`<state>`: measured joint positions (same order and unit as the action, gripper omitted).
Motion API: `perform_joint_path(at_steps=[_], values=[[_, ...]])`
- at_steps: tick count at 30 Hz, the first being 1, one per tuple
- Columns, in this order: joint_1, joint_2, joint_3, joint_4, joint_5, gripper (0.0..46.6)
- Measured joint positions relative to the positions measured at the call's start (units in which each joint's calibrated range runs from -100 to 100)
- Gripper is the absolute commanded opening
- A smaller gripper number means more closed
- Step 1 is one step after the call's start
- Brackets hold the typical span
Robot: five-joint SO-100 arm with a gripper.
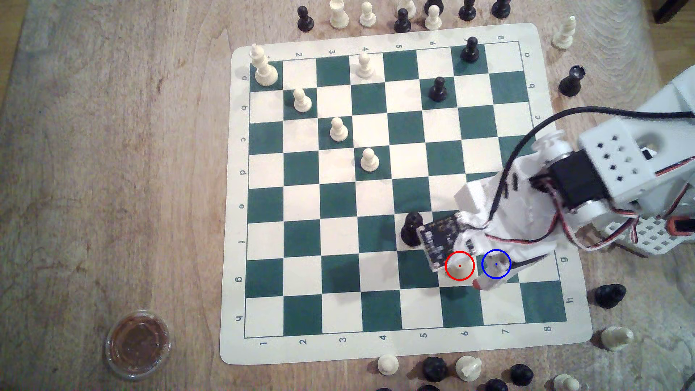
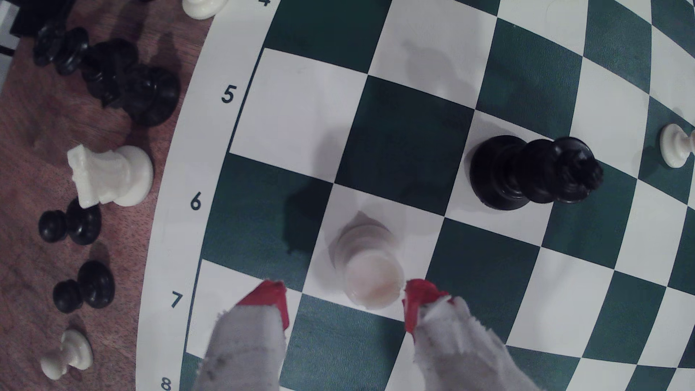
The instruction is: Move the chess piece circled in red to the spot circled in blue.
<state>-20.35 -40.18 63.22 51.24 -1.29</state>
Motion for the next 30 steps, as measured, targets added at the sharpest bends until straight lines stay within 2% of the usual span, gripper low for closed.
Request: perform_joint_path(at_steps=[11,20,24,30], values=[[0.66,7.37,-3.89,-1.91,0.29,16.0],[0.52,9.05,-3.98,-2.07,0.29,10.8],[-0.22,9.05,-3.98,-2.07,0.29,6.1],[-0.15,9.05,-3.98,-2.07,0.29,4.5]])
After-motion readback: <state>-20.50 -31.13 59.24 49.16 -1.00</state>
